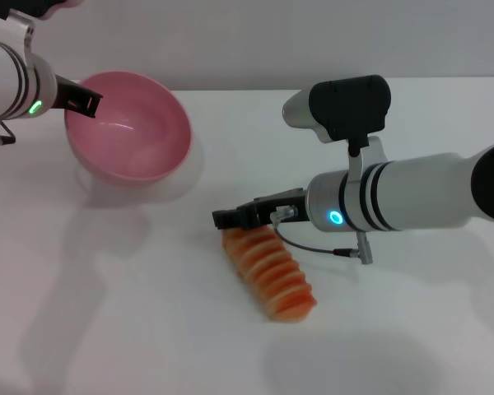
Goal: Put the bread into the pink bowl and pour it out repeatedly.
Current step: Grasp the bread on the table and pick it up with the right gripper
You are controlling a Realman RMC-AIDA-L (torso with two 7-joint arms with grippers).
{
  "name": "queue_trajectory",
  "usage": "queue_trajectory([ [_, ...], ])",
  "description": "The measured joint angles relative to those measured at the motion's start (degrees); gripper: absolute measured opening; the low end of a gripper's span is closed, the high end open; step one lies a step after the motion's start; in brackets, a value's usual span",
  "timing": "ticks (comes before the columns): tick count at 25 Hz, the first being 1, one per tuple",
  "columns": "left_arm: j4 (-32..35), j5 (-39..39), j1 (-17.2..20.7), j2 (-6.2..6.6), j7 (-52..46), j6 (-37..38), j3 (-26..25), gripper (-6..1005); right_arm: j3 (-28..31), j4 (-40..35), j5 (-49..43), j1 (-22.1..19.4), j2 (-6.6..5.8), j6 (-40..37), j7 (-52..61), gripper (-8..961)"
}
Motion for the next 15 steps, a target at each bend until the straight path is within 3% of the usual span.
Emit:
queue_trajectory([
  [8, -0.1, 0.0, -0.6, -0.07, 0.0, 0.0, 0.4, 43, -1.8, 5.4, 8.5, 2.0, 0.06, -1.0, -4.0, 804],
  [15, -0.1, 0.0, -0.7, 0.02, 0.4, 0.1, 0.7, 42, -3.4, 5.5, 8.6, 3.9, -0.15, 0.6, -4.2, 784],
])
